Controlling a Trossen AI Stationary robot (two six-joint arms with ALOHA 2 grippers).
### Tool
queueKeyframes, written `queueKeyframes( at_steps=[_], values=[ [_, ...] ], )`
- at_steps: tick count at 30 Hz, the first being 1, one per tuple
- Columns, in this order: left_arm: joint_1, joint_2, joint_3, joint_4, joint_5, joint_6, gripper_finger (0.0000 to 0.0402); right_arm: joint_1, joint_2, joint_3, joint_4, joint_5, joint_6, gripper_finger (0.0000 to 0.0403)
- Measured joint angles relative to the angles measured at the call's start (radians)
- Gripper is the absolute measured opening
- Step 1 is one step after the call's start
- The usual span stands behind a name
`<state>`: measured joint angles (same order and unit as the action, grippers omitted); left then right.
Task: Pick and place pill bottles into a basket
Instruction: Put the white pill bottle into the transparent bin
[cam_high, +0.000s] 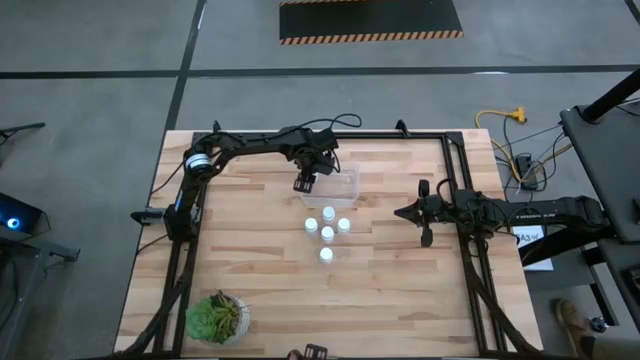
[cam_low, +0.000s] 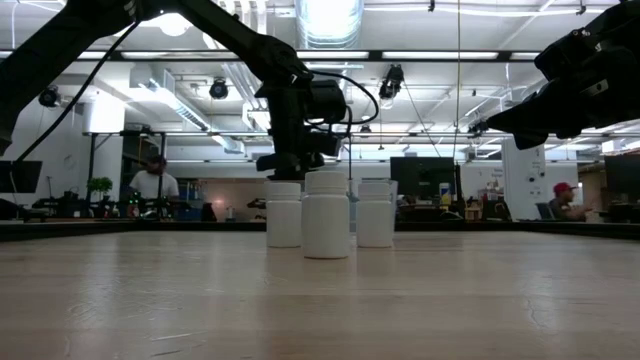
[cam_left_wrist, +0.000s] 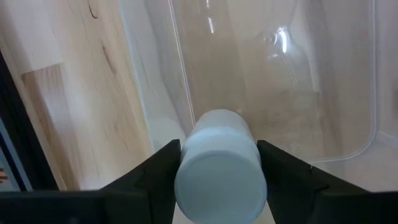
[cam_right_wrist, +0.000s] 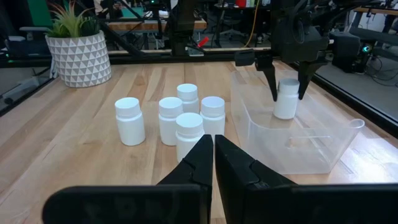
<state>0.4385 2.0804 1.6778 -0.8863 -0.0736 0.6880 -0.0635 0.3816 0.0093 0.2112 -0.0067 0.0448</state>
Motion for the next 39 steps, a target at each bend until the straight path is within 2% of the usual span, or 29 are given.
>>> queueKeyframes(
  at_steps=[8, 39],
  values=[
    [0.0, 0.003, -0.003, -0.008, -0.015, 0.0, 0.0215, 0.0, 0.0, 0.0, 0.0, 0.0, 0.0, 0.0009],
    [-0.002, -0.016, 0.046, -0.045, -0.015, -0.001, 0.0217, 0.0, 0.0, 0.0, 0.0, 0.0, -0.005, 0.0009]
  ],
)
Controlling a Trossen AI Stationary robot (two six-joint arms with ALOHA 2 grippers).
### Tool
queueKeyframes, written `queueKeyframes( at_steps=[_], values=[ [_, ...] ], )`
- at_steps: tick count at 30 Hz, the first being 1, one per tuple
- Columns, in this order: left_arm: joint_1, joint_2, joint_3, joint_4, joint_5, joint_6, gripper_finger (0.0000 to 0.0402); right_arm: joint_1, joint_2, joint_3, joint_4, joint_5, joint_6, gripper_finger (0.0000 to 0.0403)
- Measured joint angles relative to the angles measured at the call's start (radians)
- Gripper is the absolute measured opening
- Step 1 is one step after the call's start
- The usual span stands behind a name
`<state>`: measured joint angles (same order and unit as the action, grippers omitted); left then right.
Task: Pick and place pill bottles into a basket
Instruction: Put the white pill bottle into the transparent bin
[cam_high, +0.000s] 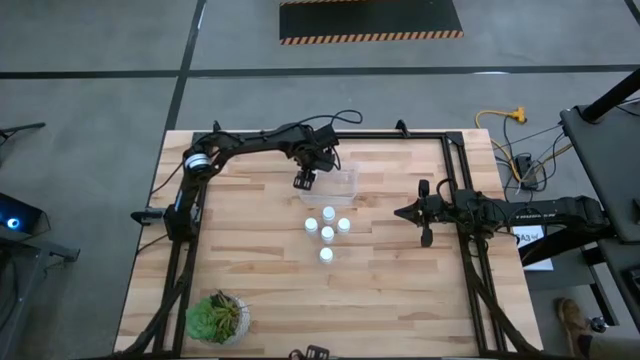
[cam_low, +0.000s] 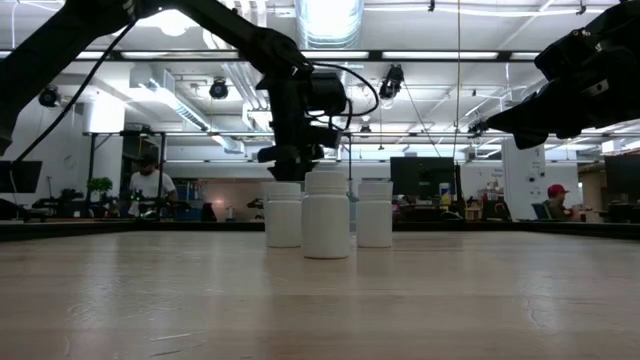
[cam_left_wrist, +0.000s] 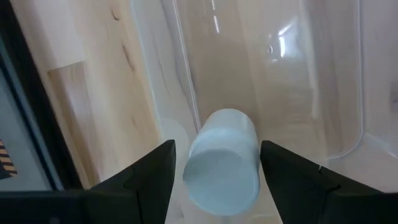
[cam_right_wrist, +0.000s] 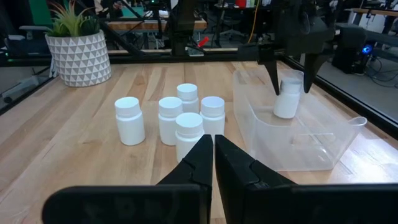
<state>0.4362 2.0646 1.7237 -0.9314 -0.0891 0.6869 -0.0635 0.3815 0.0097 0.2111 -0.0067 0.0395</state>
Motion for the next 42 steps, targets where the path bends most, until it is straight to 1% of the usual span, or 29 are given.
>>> queueKeyframes(
  at_steps=[11, 17, 21, 29, 34, 42],
  values=[
    [-0.018, -0.05, 0.0, 0.002, 0.001, -0.003, 0.0217, 0.0, 0.0, 0.0, 0.0, 0.0, -0.002, 0.0009],
    [-0.032, -0.074, 0.0, -0.014, 0.002, -0.028, 0.0217, 0.0, 0.0, 0.0, 0.001, 0.001, -0.006, 0.0009],
    [-0.05, -0.112, 0.0, -0.029, 0.012, -0.047, 0.0217, 0.0, 0.0, 0.0, 0.001, 0.002, -0.006, 0.0009],
    [-0.106, -0.235, 0.0, -0.037, 0.034, -0.07, 0.0217, 0.0, 0.0, 0.0, 0.003, 0.002, -0.016, 0.0009],
    [-0.155, -0.303, 0.0, -0.038, 0.091, -0.106, 0.0217, 0.0, 0.0, 0.0, 0.003, 0.002, -0.016, 0.0009],
    [-0.262, -0.356, -0.005, -0.055, 0.095, -0.134, 0.0217, 0.0, 0.0, 0.0, 0.004, 0.001, -0.013, 0.0009]
  ],
)
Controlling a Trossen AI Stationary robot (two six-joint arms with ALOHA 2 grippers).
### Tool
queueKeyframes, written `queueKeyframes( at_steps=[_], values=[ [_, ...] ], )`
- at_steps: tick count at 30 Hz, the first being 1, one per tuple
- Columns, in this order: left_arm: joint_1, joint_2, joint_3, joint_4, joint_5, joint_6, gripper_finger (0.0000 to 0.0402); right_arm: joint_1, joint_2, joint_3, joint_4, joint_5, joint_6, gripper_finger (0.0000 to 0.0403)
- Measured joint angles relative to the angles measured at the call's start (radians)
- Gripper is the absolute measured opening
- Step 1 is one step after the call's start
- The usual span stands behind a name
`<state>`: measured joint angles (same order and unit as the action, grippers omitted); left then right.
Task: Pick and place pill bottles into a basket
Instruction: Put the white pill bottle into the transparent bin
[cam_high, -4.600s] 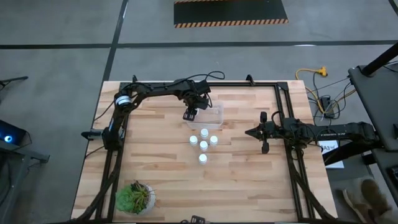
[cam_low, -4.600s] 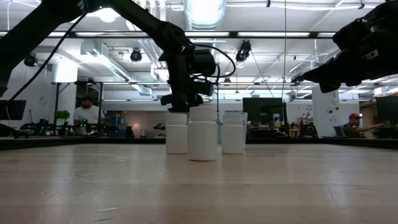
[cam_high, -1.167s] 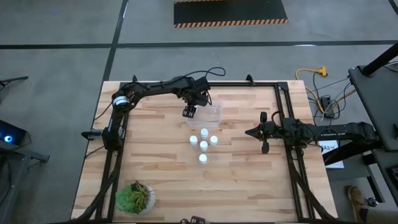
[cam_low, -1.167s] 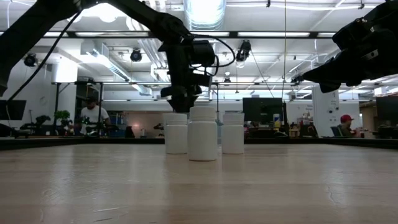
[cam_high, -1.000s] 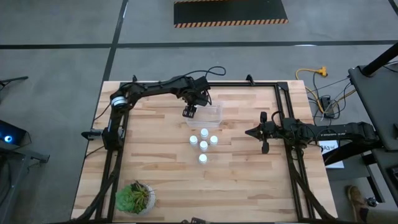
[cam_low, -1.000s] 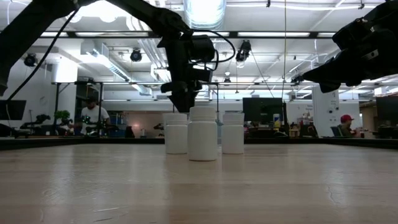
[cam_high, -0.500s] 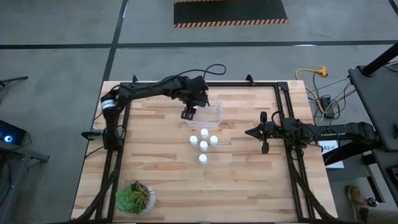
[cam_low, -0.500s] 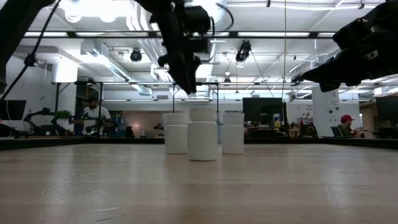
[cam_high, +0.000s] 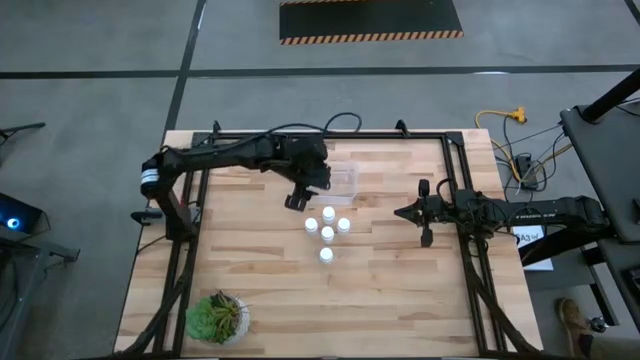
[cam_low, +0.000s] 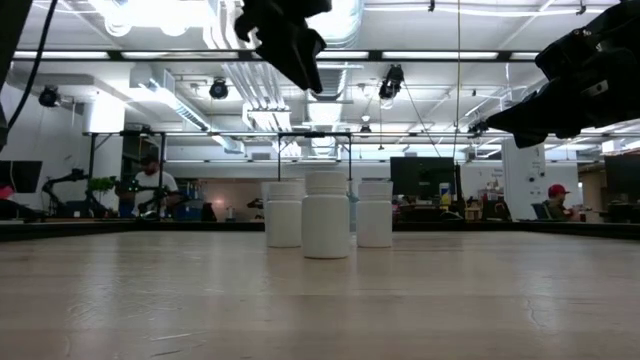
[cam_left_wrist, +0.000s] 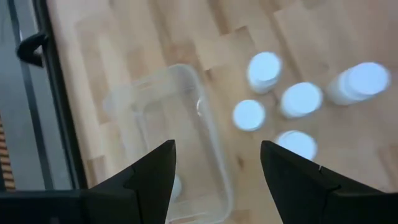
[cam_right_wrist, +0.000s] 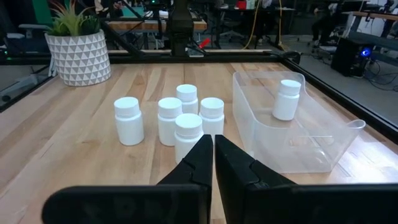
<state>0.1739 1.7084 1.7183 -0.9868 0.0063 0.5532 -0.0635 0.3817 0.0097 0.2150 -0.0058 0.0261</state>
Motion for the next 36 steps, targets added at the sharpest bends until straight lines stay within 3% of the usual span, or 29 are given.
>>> queueKeyframes(
  at_steps=[18, 26, 36],
  values=[
    [-0.211, -0.013, -0.047, 0.004, 0.02, -0.112, 0.0217, 0.0, 0.0, 0.0, 0.0, 0.0, 0.0, 0.0009],
    [-0.294, -0.011, -0.123, 0.115, 0.069, -0.129, 0.0217, 0.0, 0.0, 0.0, 0.0, 0.0, 0.0, 0.0009],
    [-0.306, -0.009, -0.214, 0.178, 0.07, -0.136, 0.0217, 0.0, 0.0, 0.0, 0.0, 0.0, 0.0, 0.0009]
  ],
)
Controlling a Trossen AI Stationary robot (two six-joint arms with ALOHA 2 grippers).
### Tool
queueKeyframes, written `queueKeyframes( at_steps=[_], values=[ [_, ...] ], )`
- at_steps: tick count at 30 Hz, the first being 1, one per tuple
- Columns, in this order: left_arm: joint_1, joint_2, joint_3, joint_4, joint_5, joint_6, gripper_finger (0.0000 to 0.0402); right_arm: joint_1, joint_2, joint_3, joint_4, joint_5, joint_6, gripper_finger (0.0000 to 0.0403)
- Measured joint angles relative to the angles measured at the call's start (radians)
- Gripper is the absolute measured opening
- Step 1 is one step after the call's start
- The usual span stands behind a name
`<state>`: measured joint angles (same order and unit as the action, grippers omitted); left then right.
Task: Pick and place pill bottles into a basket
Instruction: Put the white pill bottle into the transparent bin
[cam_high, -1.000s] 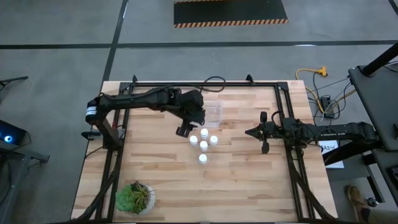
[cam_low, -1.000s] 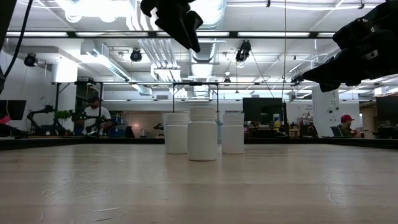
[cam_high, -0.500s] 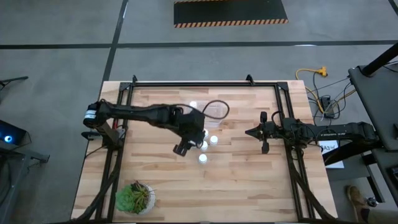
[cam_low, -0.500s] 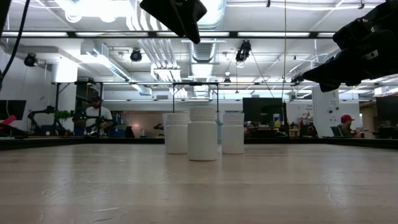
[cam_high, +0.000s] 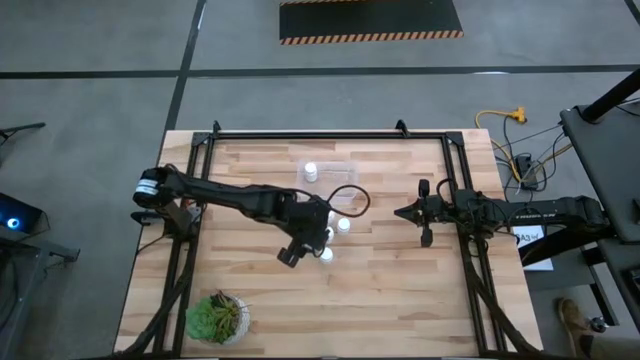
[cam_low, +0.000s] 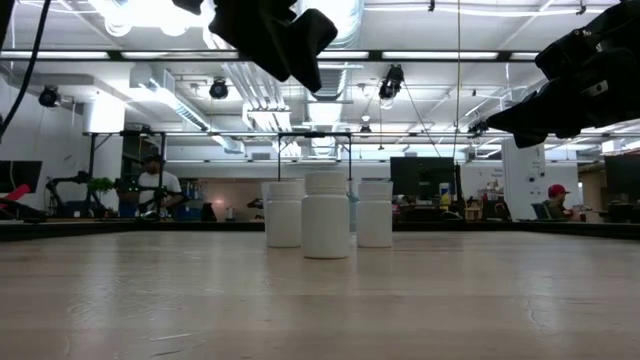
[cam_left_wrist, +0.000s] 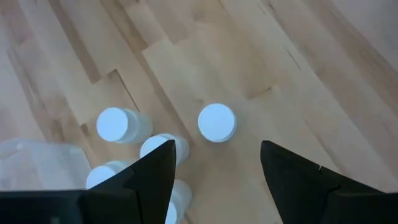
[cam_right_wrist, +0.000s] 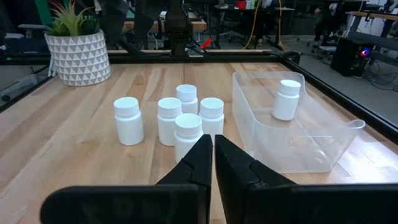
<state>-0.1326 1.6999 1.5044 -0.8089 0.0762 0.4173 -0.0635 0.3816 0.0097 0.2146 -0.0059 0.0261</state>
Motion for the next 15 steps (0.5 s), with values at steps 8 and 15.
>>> queueKeyframes(
  at_steps=[8, 15],
  values=[
    [0.004, 0.048, -0.002, 0.075, 0.077, -0.013, 0.0217, 0.0, 0.0, 0.0, 0.004, 0.0, 0.0, 0.0009],
    [0.004, 0.117, 0.006, 0.075, 0.11, -0.018, 0.0217, 0.0, -0.001, 0.0, 0.005, -0.001, -0.003, 0.0009]
  ],
)
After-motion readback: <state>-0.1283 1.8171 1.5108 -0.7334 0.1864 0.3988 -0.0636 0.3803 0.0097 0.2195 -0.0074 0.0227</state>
